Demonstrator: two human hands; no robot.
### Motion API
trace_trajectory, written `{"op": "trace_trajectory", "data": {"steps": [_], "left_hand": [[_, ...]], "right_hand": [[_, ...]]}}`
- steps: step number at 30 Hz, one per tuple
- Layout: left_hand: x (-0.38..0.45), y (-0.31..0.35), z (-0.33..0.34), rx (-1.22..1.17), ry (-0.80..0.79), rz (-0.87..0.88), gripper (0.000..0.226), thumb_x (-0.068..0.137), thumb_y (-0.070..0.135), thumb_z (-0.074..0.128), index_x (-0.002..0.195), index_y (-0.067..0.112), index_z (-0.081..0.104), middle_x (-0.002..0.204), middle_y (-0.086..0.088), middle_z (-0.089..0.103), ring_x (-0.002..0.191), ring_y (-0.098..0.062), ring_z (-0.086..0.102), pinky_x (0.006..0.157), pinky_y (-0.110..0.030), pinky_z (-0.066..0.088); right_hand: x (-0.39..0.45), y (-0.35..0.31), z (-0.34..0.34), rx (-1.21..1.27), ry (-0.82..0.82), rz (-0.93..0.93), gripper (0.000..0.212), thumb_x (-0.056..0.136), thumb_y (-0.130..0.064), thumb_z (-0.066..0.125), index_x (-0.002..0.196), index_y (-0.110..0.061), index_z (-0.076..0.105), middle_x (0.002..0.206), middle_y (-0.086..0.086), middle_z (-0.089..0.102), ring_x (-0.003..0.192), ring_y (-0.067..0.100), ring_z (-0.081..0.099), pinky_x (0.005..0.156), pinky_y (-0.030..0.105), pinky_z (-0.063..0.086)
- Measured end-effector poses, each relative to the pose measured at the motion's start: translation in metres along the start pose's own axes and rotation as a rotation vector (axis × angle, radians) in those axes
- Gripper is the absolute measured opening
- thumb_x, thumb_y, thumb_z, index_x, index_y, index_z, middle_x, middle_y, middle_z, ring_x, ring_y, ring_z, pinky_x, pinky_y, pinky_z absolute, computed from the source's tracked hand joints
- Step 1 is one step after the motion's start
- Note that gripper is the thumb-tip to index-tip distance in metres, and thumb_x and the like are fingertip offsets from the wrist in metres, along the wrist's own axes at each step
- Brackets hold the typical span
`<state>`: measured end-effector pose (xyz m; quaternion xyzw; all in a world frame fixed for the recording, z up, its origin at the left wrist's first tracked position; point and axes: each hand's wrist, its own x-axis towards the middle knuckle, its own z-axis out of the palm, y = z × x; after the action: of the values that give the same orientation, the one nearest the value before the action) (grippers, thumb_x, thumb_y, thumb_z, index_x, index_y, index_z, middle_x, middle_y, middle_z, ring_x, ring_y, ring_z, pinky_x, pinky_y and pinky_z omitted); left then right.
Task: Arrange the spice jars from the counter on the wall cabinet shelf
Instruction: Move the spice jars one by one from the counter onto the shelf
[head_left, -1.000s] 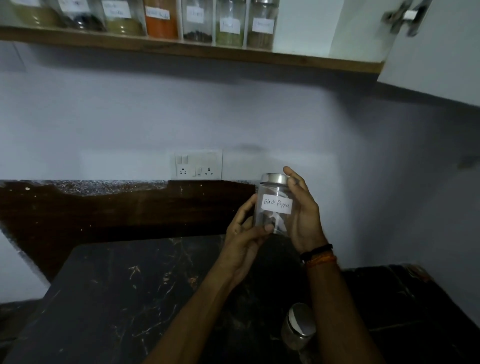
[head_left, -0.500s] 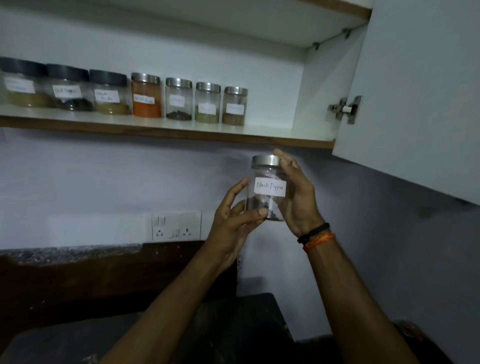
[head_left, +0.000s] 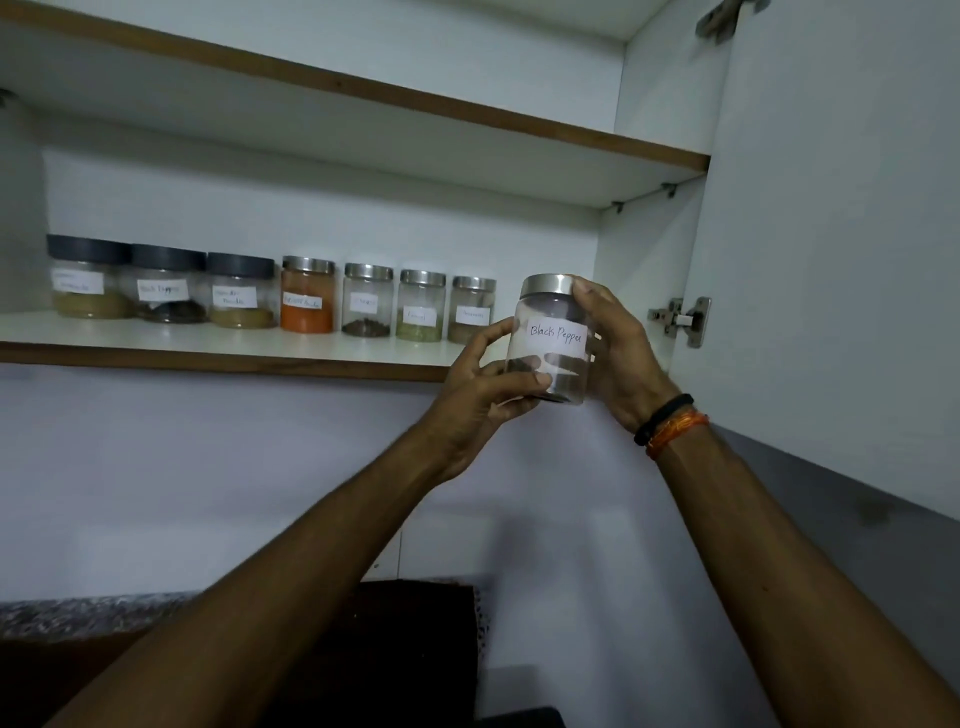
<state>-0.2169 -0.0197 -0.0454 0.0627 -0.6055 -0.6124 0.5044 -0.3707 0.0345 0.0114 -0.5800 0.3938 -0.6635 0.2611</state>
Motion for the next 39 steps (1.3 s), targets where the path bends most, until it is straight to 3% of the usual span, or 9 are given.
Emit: {"op": "trace_trajectory", "data": {"steps": [5,11,17,20,23,28,32,35,39], "left_hand": [[0.019,0.013,-0.005,0.085,-0.068,-0.005,0.079,0.073,-0.006,0.075,0.141,0.022,0.045,0.127,-0.025,0.063,0.118,-0.039,0.063,0.097,-0.051,0.054],[0.042,0.028,-0.006,0.295,-0.090,-0.024,0.089,0.070,0.006,0.081,0.145,0.025,0.038,0.134,-0.022,0.058,0.124,-0.035,0.059,0.103,-0.054,0.050],[0.068,0.041,-0.030,1.257,-0.228,0.022,0.083,0.086,0.052,0.071,0.153,0.025,0.031,0.150,-0.004,0.050,0.137,-0.021,0.046,0.106,-0.031,0.038],[0.080,0.044,-0.043,1.586,-0.353,-0.105,0.071,0.094,0.060,0.053,0.150,0.017,0.041,0.154,-0.006,0.045,0.140,-0.024,0.043,0.108,-0.032,0.034],[0.090,0.042,-0.048,1.631,-0.458,-0.192,0.063,0.100,0.059,0.040,0.144,0.014,0.049,0.151,-0.010,0.048,0.138,-0.027,0.044,0.110,-0.038,0.035],[0.101,0.023,-0.046,1.764,-0.487,-0.193,0.074,0.099,0.064,0.033,0.157,0.018,0.028,0.162,-0.007,0.031,0.149,-0.025,0.029,0.120,-0.041,0.023],[0.104,0.019,-0.049,1.775,-0.487,-0.176,0.074,0.099,0.065,0.032,0.157,0.020,0.027,0.162,-0.007,0.031,0.149,-0.025,0.028,0.120,-0.043,0.022],[0.105,0.020,-0.050,1.783,-0.494,-0.162,0.073,0.099,0.064,0.032,0.157,0.019,0.027,0.162,-0.007,0.031,0.148,-0.025,0.029,0.119,-0.042,0.024],[0.106,0.021,-0.050,1.791,-0.500,-0.167,0.073,0.099,0.065,0.031,0.157,0.020,0.027,0.162,-0.007,0.030,0.149,-0.026,0.029,0.119,-0.043,0.024]], "right_hand": [[0.017,-0.017,-0.009,-0.161,-0.035,-0.021,0.047,0.081,-0.058,0.070,0.115,-0.027,0.069,0.111,0.001,0.072,0.100,0.025,0.072,0.073,0.033,0.062],[0.047,-0.035,-0.020,-0.292,-0.092,-0.068,0.058,0.061,-0.058,0.083,0.107,-0.023,0.073,0.103,-0.003,0.076,0.088,0.012,0.074,0.064,0.026,0.059],[0.083,-0.026,-0.033,-0.358,-0.083,-0.089,0.048,0.073,-0.040,0.083,0.114,-0.019,0.070,0.114,0.004,0.068,0.100,0.022,0.069,0.065,0.023,0.058],[0.104,-0.013,-0.041,-0.359,-0.034,-0.059,0.042,0.080,-0.032,0.081,0.116,-0.017,0.068,0.115,0.005,0.067,0.102,0.024,0.068,0.068,0.027,0.058],[0.123,0.003,-0.045,-0.344,0.005,-0.029,0.041,0.081,-0.030,0.080,0.117,-0.015,0.068,0.113,0.004,0.066,0.104,0.027,0.066,0.074,0.034,0.059],[0.154,0.031,-0.044,-0.336,0.049,0.007,0.040,0.084,-0.026,0.078,0.120,-0.015,0.065,0.118,0.005,0.063,0.111,0.031,0.062,0.084,0.042,0.059],[0.174,0.054,-0.042,-0.394,0.048,0.032,0.047,0.081,-0.027,0.081,0.122,-0.017,0.060,0.127,0.006,0.061,0.114,0.030,0.061,0.089,0.045,0.057],[0.188,0.071,-0.038,-0.418,0.050,0.030,0.045,0.079,-0.029,0.083,0.116,-0.016,0.061,0.123,0.005,0.063,0.114,0.029,0.062,0.096,0.054,0.054],[0.206,0.084,-0.035,-0.460,0.067,-0.022,0.043,0.078,-0.029,0.084,0.112,-0.013,0.064,0.116,0.007,0.063,0.111,0.030,0.061,0.097,0.054,0.053]]}}
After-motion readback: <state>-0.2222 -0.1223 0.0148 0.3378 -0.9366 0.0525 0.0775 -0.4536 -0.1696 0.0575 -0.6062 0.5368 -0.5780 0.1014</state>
